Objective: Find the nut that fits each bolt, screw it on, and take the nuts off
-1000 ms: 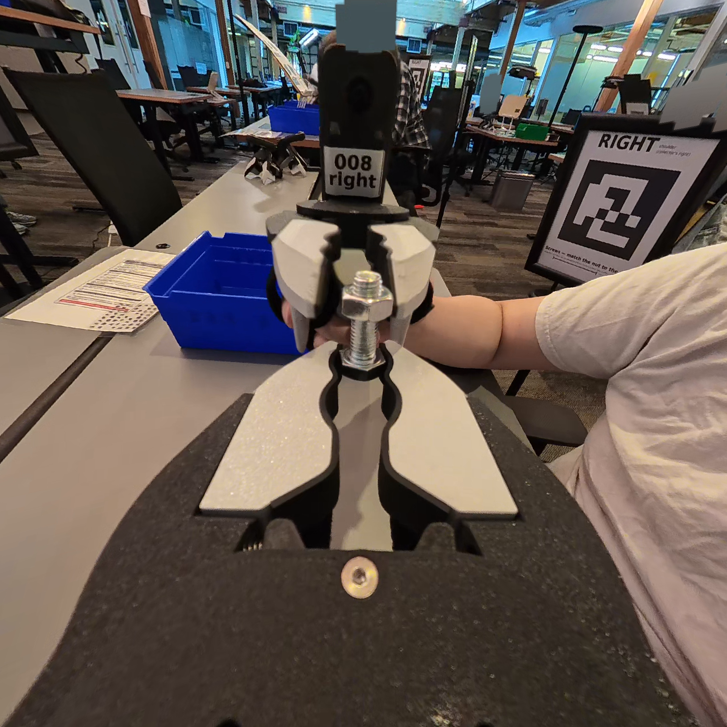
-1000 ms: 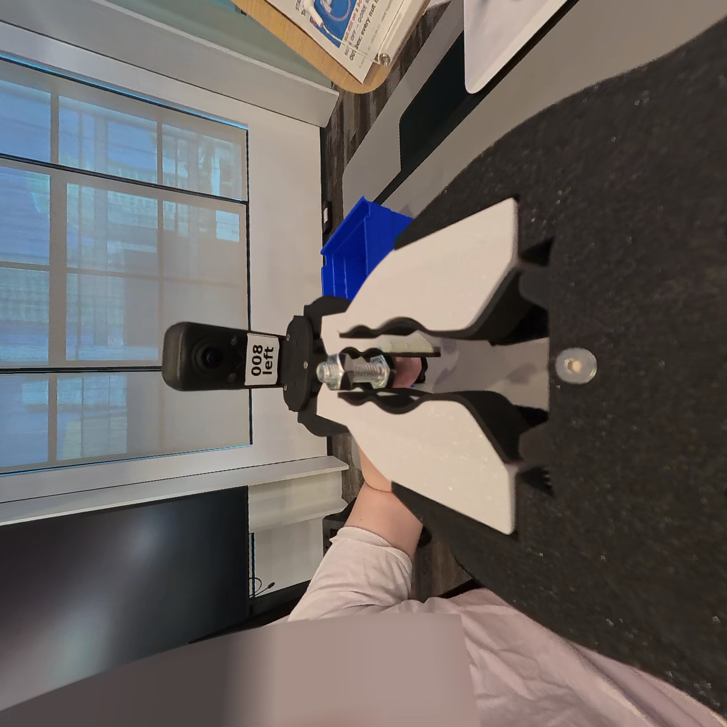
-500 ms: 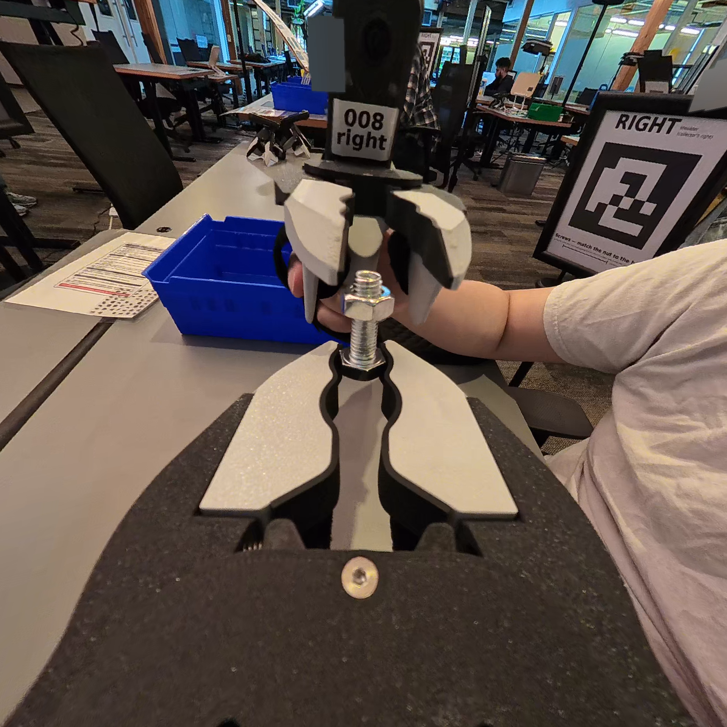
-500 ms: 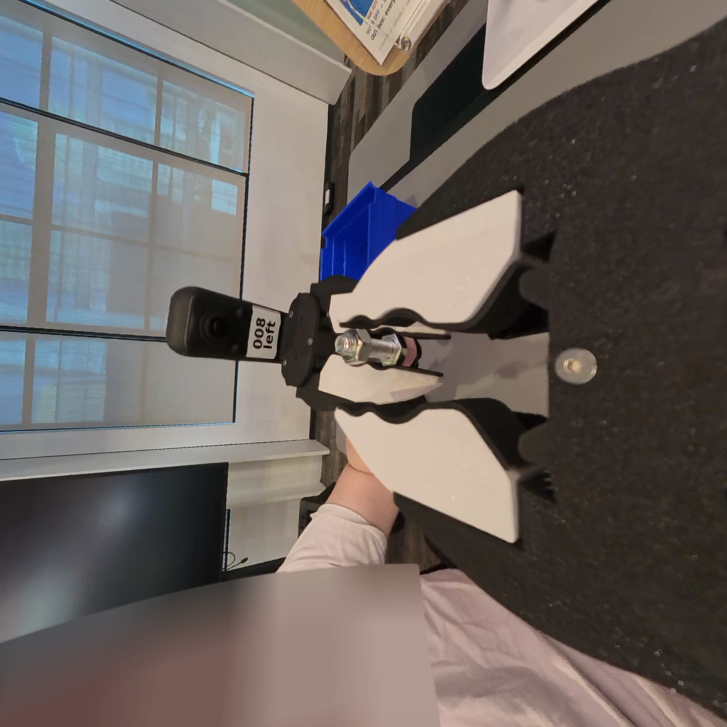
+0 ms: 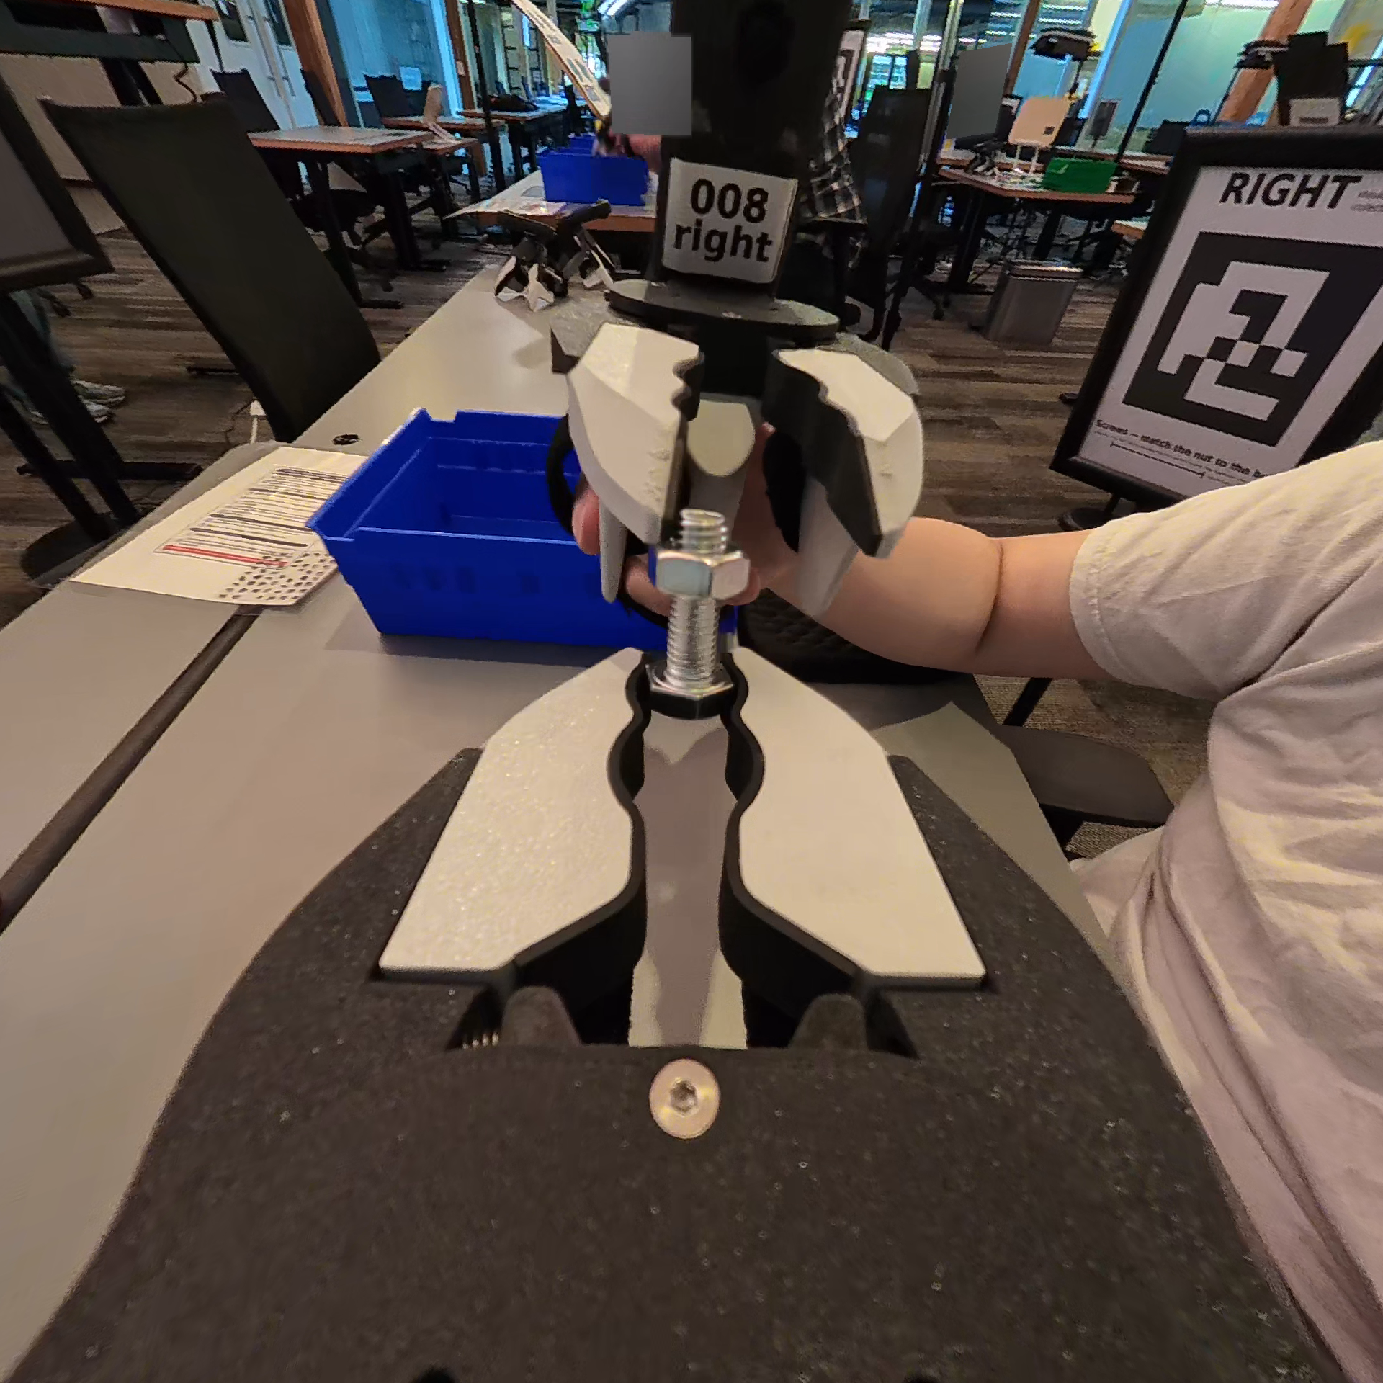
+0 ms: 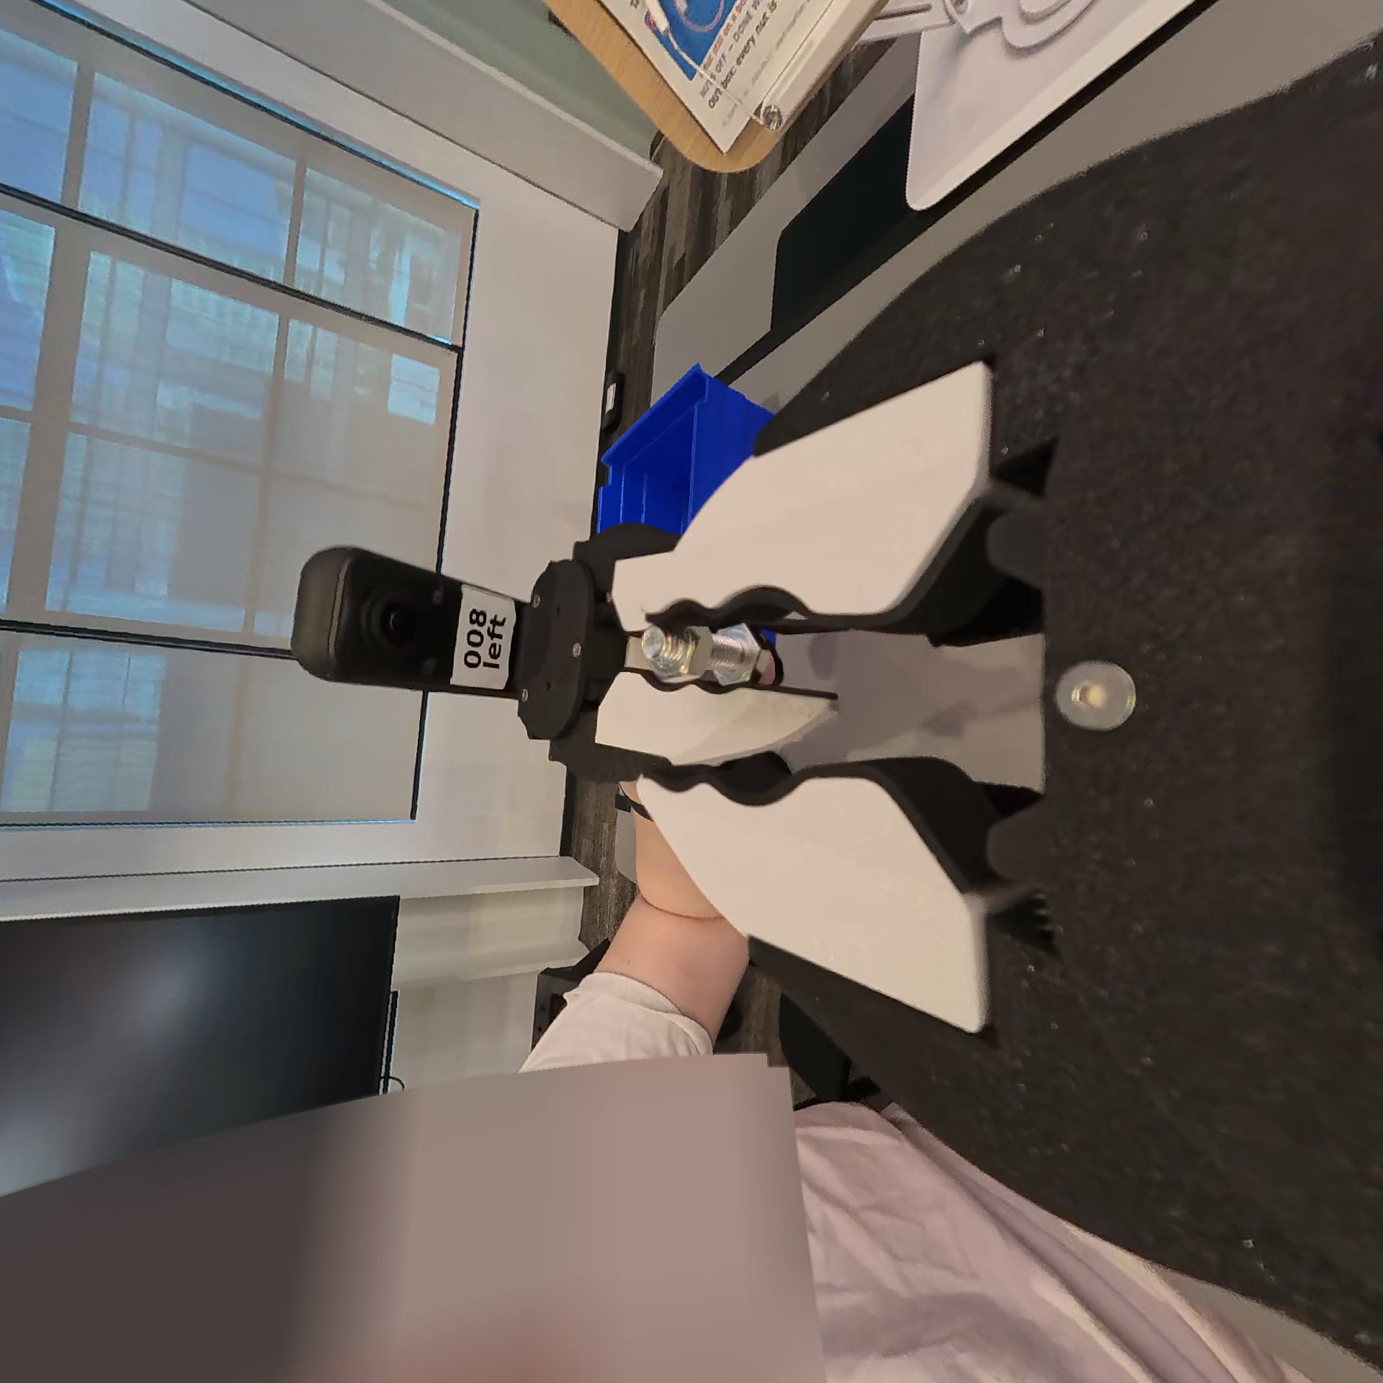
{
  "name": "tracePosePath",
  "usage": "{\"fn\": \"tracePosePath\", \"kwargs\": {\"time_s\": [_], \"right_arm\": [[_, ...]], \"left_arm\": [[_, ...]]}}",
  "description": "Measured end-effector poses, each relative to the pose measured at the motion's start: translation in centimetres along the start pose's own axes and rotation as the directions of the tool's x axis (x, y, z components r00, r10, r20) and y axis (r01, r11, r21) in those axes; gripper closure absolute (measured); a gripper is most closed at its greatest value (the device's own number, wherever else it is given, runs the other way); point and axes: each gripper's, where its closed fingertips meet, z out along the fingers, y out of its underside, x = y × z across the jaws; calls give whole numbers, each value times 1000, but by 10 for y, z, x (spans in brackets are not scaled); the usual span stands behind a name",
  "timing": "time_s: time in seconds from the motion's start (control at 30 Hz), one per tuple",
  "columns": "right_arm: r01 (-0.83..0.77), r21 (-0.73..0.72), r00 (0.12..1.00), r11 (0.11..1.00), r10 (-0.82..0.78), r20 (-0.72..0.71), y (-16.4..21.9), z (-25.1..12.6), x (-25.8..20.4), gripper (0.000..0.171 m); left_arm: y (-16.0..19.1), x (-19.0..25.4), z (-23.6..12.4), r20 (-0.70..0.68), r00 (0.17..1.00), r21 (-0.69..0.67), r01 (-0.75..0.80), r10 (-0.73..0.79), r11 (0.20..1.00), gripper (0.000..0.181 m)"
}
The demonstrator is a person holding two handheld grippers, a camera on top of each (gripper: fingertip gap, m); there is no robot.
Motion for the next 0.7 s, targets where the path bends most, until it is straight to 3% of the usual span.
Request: {"fn": "tracePosePath", "kwargs": {"time_s": [0.13, 0.3, 0.5, 0.57, 0.63, 0.7], "right_arm": [[-4, -6, 1000, 1000, 4, 2, 0, -5, 2, 150], [-20, 32, 999, 999, 21, -32, -3, -5, 7, 139], [-14, 15, 999, 1000, 14, -35, -1, 6, 1, 143], [0, 3, 999, 1000, 0, -48, 0, 7, 1, 147], [13, -19, 997, 1000, -15, -80, 2, 6, 5, 162], [18, -22, 997, 1000, -20, -80, 2, 5, 4, 162]], "left_arm": [[-1, -5, -4, 16, 1000, 8, 8, -8, 1000, 165], [-3, -2, -3, 5, 1000, 16, 7, -8, 1000, 165], [0, 4, 1, -28, 1000, 3, 3, -3, 1000, 165], [1, 6, 3, -32, 999, -4, -4, 4, 1000, 165], [3, 10, 5, -47, 999, -20, -17, 16, 1000, 165], [3, 9, 5, -34, 999, -21, -27, 26, 999, 165]]}}
